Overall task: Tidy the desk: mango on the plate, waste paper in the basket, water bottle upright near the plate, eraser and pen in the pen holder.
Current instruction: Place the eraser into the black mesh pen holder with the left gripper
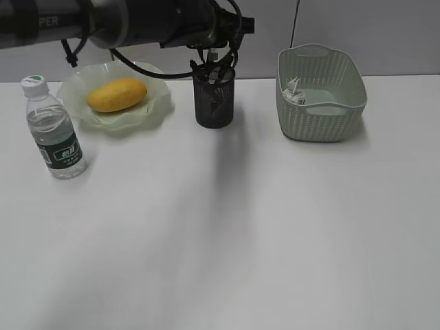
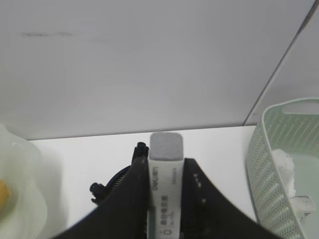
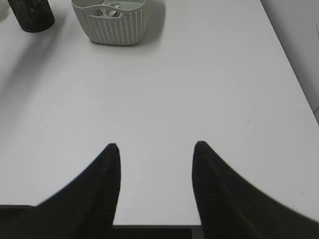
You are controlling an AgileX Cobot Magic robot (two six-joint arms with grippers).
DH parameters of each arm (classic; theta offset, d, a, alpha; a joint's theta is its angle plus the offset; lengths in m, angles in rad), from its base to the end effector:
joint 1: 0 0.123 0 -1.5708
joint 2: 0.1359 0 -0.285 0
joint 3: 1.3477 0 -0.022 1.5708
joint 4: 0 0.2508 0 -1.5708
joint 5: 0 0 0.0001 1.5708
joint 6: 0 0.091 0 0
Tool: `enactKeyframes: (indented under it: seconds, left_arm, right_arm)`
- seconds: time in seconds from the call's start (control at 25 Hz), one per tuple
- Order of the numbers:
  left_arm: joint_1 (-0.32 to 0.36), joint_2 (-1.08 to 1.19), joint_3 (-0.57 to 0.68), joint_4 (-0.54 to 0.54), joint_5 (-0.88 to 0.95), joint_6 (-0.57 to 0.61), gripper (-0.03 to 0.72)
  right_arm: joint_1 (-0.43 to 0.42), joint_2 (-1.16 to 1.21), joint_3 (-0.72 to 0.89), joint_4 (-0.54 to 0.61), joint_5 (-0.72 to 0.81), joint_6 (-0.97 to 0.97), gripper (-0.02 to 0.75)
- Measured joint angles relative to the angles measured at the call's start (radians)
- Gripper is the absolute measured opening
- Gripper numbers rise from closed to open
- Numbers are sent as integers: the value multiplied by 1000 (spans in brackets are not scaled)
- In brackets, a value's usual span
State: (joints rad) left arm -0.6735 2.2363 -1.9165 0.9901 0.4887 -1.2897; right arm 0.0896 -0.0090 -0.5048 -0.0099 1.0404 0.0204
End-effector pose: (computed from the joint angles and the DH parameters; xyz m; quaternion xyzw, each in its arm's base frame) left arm 0.4339 -0.3005 0.2435 0.0335 0.8520 -0.0925 0.5142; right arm -0.0059 -0.0013 0.2802 -0.0290 0.8437 0.0245 0.5355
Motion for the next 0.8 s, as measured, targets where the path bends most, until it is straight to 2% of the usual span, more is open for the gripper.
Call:
enactKeyframes:
  seconds: [0.6, 0.68, 0.8]
  left_arm:
    - [42, 82, 0, 38, -130, 0, 156]
    - [45, 82, 0, 43, -138, 0, 207]
    - [50, 82, 0, 43, -143, 0, 398]
  right_arm:
    - [0, 0, 0, 0, 0, 0, 384]
    - [0, 0, 0, 0, 0, 0, 384]
    - [0, 0, 0, 0, 0, 0, 384]
